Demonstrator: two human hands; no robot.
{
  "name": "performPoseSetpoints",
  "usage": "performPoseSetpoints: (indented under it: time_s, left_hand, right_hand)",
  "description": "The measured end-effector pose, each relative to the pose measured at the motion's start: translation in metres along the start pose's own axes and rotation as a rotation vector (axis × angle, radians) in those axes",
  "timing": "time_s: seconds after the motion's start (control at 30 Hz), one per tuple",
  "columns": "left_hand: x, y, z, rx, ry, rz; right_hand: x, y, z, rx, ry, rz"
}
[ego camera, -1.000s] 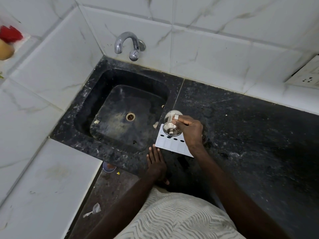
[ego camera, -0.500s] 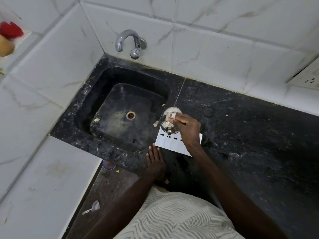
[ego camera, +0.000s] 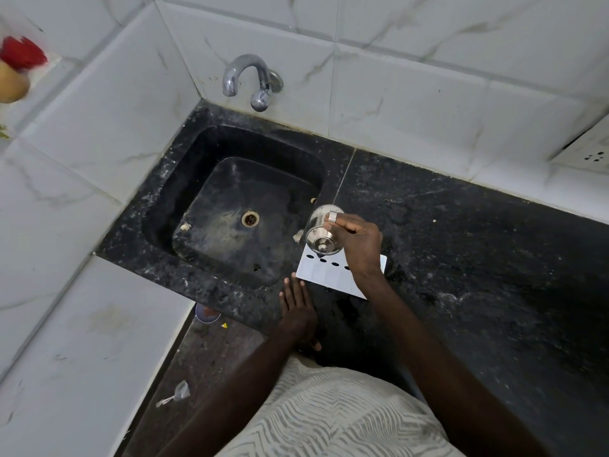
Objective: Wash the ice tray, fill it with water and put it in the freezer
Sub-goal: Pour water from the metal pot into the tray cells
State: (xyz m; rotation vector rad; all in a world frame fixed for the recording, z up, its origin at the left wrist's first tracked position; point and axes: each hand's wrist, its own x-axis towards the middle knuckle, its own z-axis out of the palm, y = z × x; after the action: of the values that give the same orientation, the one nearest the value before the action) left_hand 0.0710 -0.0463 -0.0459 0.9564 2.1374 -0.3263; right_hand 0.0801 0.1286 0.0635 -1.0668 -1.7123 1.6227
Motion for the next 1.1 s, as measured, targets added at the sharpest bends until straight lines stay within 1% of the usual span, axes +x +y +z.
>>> performPoseSetpoints:
  time_s: [0.1, 0.2, 0.47, 0.67, 0.93, 1.1]
  left_hand:
    - [0.0, 0.0, 0.0, 0.003, 0.003, 0.008]
    - [0.001, 0.001, 0.0, 0.0, 0.005, -0.004]
    - [0.002, 0.0, 0.001, -0.066, 0.018, -0.008]
    - [-0.002, -0.002, -0.003, -0.086, 0.006, 0.028]
    - [-0.003, -0.001, -0.002, -0.084, 0.026, 0.021]
    - [-0.001, -0.001, -0.003, -0.129, -0.003, 0.005]
  right_hand:
    - [0.002, 0.0, 0.004, 0.086, 0.047, 0.131]
    - [0.003, -0.002, 0.009, 0.126, 0.076, 0.173]
    - [0.004, -0.004, 0.019, 0.08, 0.039, 0.112]
    - [0.0, -0.005, 0.024, 0.009, -0.022, -0.003]
    - [-0.001, -0.002, 0.027, -0.033, -0.035, -0.055]
    - [0.0, 0.0, 0.028, -0.043, -0.035, -0.073]
